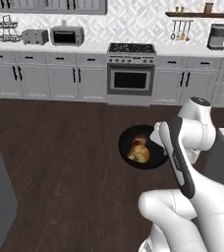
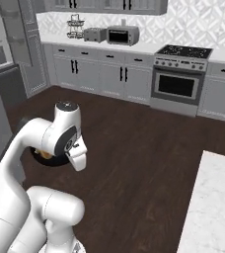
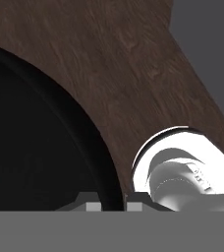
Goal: Pick the chicken drumstick and onion from their plates and place them in the bowl. Then put the bowl in the fridge.
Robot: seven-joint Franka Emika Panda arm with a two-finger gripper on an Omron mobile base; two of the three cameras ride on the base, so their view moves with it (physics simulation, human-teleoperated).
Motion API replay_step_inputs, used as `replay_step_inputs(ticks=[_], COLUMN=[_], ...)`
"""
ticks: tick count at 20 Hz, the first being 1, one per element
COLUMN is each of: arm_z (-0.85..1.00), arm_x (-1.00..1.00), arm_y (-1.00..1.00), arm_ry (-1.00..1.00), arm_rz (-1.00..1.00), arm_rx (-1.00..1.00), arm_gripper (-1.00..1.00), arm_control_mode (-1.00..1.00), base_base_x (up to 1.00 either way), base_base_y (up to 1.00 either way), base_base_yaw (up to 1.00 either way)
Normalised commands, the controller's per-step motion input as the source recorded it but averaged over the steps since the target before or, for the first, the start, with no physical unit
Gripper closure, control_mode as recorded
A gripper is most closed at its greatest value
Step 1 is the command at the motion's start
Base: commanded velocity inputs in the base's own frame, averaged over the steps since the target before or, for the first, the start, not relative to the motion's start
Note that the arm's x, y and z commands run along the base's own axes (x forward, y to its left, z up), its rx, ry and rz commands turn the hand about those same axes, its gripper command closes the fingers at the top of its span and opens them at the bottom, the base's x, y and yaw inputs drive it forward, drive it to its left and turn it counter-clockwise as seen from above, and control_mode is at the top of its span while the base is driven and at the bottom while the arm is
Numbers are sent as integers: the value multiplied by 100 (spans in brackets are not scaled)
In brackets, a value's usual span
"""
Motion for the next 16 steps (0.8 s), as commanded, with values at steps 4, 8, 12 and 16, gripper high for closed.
replay_step_inputs(ticks=[4,8,12,16], arm_z=[0,0,0,0], arm_x=[0,0,0,0], arm_y=[0,0,0,0], arm_ry=[0,0,0,0], arm_rz=[0,0,0,0], arm_rx=[0,0,0,0], arm_gripper=[100,100,100,100], arm_control_mode=[100,100,100,100], base_base_x=[100,100,100,100], base_base_y=[-23,-13,-2,0], base_base_yaw=[-10,-1,12,27])
